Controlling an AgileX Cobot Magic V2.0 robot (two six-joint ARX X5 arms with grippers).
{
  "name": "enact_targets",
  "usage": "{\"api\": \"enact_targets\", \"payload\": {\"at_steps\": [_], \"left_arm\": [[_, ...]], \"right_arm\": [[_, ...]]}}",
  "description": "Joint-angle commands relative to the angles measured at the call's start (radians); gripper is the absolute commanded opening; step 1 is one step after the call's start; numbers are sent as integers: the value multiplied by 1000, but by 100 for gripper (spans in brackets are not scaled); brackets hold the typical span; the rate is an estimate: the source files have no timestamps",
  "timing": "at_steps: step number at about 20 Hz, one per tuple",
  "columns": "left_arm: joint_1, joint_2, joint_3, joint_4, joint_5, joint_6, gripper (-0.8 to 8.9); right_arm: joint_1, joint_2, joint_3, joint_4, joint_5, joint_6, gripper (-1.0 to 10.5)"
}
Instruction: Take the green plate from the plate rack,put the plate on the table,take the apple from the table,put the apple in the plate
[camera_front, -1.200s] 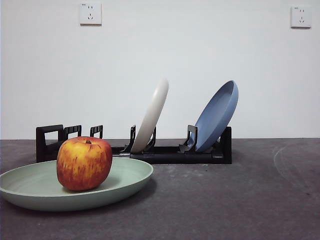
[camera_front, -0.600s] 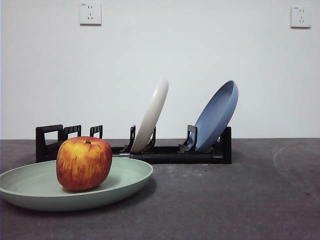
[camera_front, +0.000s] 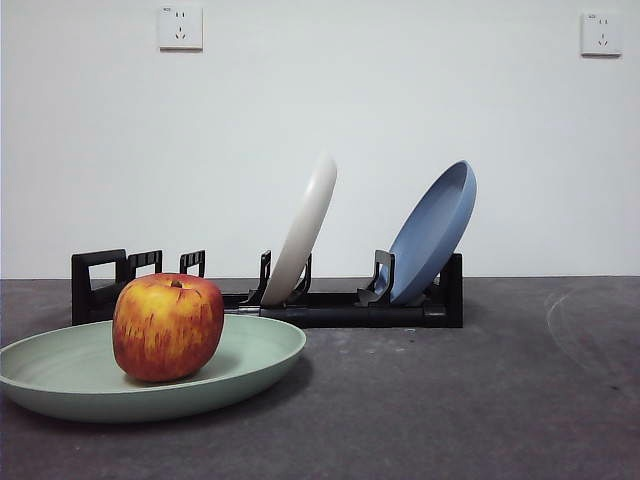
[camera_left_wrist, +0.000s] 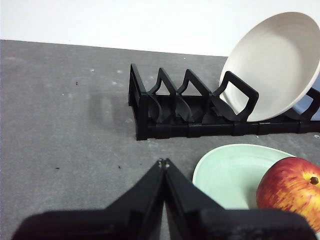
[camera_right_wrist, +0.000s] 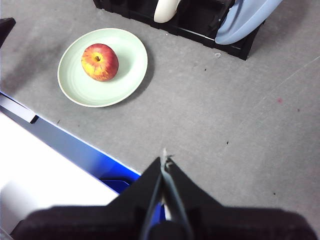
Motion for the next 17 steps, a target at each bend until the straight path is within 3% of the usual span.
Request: {"api": "enact_targets", "payload": {"at_steps": [1, 17], "left_arm": [[3, -2, -8, 10, -3, 5, -3], [3, 10, -8, 10, -3, 5, -3]], "right_arm": [[1, 0, -8, -22, 4, 10, 2], [1, 0, -8, -22, 4, 10, 2]]}}
